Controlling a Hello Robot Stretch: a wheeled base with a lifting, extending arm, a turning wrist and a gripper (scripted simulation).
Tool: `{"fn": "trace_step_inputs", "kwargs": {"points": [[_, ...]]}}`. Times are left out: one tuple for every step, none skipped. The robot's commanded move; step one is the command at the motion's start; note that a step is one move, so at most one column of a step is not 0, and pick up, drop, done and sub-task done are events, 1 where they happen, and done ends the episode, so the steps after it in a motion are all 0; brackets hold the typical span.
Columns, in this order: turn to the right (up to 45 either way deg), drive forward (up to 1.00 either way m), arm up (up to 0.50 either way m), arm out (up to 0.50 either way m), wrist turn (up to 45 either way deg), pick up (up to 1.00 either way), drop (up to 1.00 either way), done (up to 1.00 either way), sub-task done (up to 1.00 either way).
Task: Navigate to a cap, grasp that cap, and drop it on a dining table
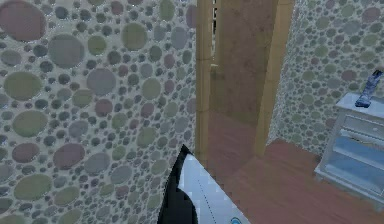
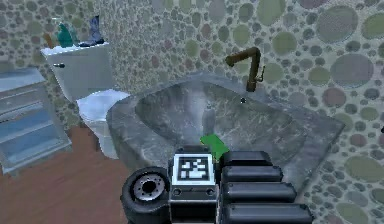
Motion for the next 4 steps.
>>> {"fn": "trace_step_inputs", "kwargs": {"points": [[-45.0,0.00,0.00,0.00,0.0,0.00,0.00,0.00,0.00],[45.0,0.00,0.00,0.00,0.0,0.00,0.00,0.00,0.00],[-42.0,0.00,0.00,0.00,0.0,0.00,0.00,0.00,0.00],[0.0,0.10,0.00,0.00,0.0,0.00,0.00,0.00,0.00]]}}
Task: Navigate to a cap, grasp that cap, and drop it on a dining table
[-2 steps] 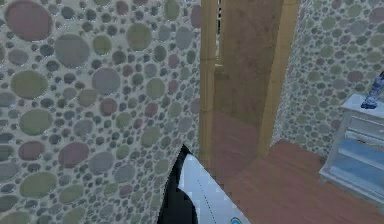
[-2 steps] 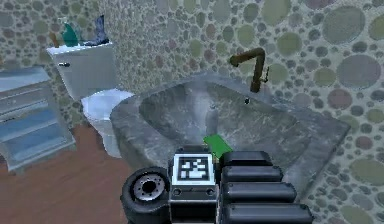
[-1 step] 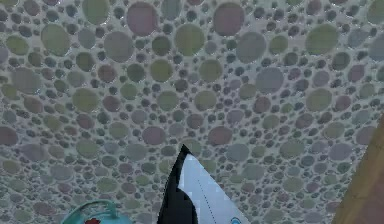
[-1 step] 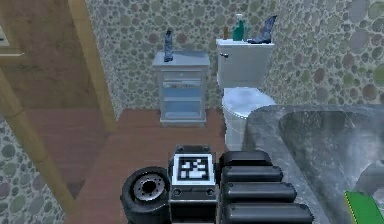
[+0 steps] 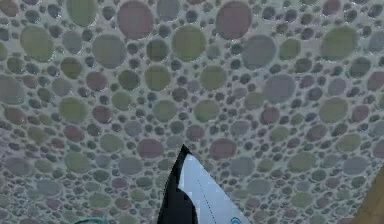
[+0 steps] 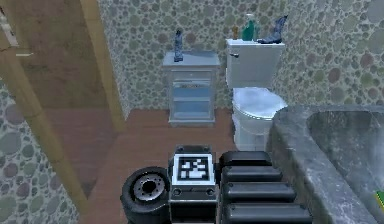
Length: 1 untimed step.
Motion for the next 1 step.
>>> {"fn": "trace_step_inputs", "kwargs": {"points": [[-36.0,0.00,0.00,0.00,0.0,0.00,0.00,0.00,0.00]]}}
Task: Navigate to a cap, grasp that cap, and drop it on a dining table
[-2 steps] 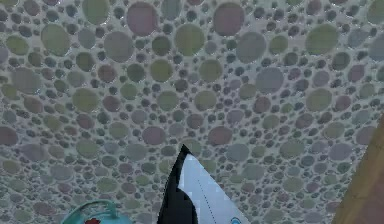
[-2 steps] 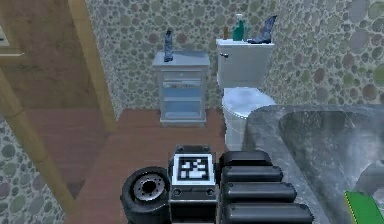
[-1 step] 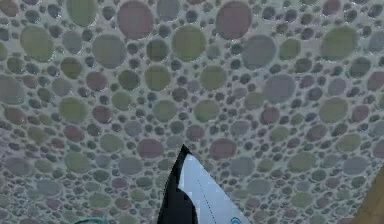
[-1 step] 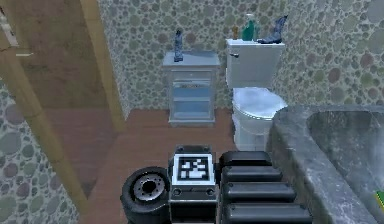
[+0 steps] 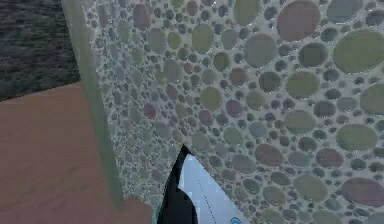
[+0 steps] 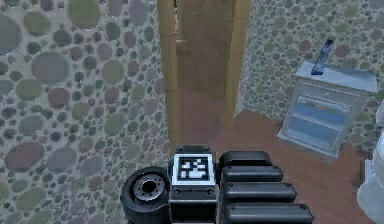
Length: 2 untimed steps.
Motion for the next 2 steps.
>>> {"fn": "trace_step_inputs", "kwargs": {"points": [[0.0,0.25,0.00,0.00,0.0,0.00,0.00,0.00,0.00],[-45.0,0.00,0.00,0.00,0.0,0.00,0.00,0.00,0.00]]}}
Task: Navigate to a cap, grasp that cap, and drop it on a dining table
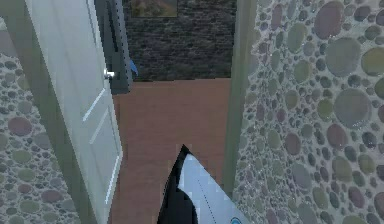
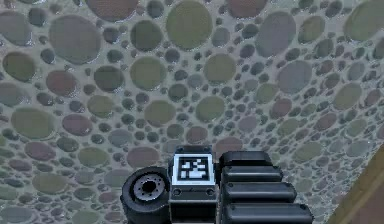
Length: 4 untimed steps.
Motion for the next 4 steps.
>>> {"fn": "trace_step_inputs", "kwargs": {"points": [[-6.0,0.00,0.00,0.00,0.0,0.00,0.00,0.00,0.00],[-3.0,0.00,0.00,0.00,0.0,0.00,0.00,0.00,0.00],[0.0,1.00,0.00,0.00,0.0,0.00,0.00,0.00,0.00],[0.0,0.20,0.00,0.00,0.0,0.00,0.00,0.00,0.00]]}}
